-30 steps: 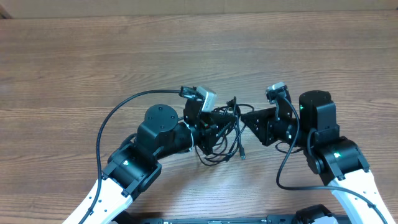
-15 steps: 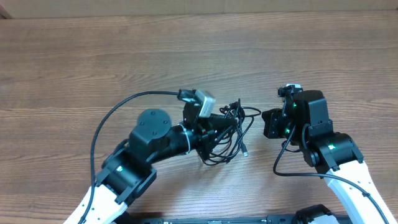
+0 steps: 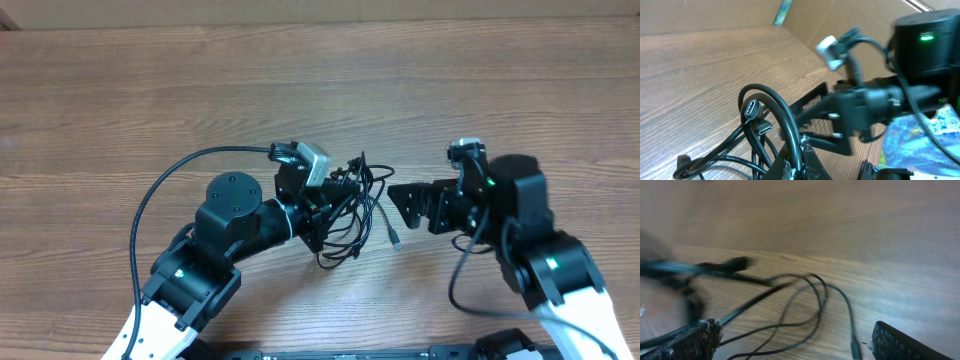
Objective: Untangle cables
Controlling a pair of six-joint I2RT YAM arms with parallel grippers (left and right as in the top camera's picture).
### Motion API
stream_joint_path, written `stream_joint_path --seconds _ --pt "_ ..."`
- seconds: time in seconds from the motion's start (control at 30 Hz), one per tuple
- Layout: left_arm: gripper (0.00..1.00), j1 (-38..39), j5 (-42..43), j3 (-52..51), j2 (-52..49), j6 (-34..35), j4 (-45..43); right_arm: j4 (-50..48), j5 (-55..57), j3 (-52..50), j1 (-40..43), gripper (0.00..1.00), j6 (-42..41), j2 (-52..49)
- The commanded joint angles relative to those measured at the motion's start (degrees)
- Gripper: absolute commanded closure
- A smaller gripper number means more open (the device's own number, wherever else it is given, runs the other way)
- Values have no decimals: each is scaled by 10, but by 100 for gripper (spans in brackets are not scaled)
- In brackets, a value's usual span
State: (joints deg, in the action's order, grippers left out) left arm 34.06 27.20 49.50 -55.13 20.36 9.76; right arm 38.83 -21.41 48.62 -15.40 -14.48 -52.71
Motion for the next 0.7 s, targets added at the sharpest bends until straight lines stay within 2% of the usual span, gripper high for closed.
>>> stream_joint_path --seconds 0.0,0.13,0.3,0.53,0.57,0.63,0.67 --pt "96 -3 7 9 5 -24 -19 -11 -70 10 0 4 66 58" --pt "96 -3 83 9 4 -24 -52 -28 -104 10 0 4 78 93" --pt "96 -2 171 9 4 -41 -92 -36 -123 10 0 9 78 97" --pt "96 12 202 9 4 -41 -103 -54 -141 10 0 12 88 97" --pt "96 17 204 9 4 -41 -105 -56 -141 10 0 16 88 97" --pt "96 29 203 9 4 -41 -105 -62 -143 10 0 36 88 97" --pt "96 33 203 9 4 -41 -105 -63 -144 10 0 42 88 97"
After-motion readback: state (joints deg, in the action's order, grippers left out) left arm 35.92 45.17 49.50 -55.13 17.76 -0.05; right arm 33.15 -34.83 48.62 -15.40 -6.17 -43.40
